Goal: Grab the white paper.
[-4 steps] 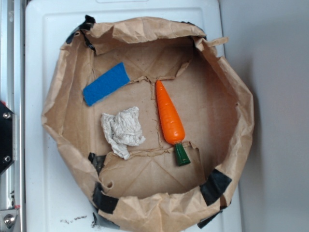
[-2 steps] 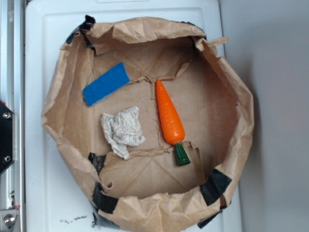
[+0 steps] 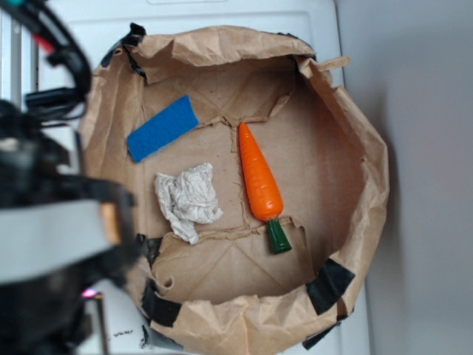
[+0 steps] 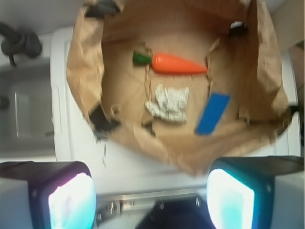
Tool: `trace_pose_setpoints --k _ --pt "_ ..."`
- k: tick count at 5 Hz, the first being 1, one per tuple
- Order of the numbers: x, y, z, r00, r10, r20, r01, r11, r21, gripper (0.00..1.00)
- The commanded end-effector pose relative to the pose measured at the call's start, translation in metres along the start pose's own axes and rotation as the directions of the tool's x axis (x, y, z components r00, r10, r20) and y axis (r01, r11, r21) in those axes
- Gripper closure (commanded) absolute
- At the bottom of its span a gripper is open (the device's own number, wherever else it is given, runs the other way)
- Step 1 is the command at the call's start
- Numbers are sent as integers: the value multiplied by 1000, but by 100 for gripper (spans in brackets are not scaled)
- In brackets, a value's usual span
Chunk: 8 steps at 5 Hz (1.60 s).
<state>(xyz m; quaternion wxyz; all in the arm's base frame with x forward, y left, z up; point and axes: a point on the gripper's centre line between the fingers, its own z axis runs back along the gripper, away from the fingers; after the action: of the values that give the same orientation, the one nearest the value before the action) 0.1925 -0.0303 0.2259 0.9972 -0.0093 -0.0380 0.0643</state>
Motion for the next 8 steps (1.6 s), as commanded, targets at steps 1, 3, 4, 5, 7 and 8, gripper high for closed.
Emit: trace_pose_setpoints --k 1,3,4,5,7,8 --pt "42 31 -21 996 73 59 -74 997 18 0" --pt "45 53 -40 997 56 49 -57 998 18 0" --pt "45 53 -40 997 56 49 -57 998 18 0" --pt "45 53 -40 997 56 49 -57 998 18 0" --pt "48 54 -103 999 43 27 -46 995 86 0" --pt "44 53 -120 998 47 52 -51 995 83 0"
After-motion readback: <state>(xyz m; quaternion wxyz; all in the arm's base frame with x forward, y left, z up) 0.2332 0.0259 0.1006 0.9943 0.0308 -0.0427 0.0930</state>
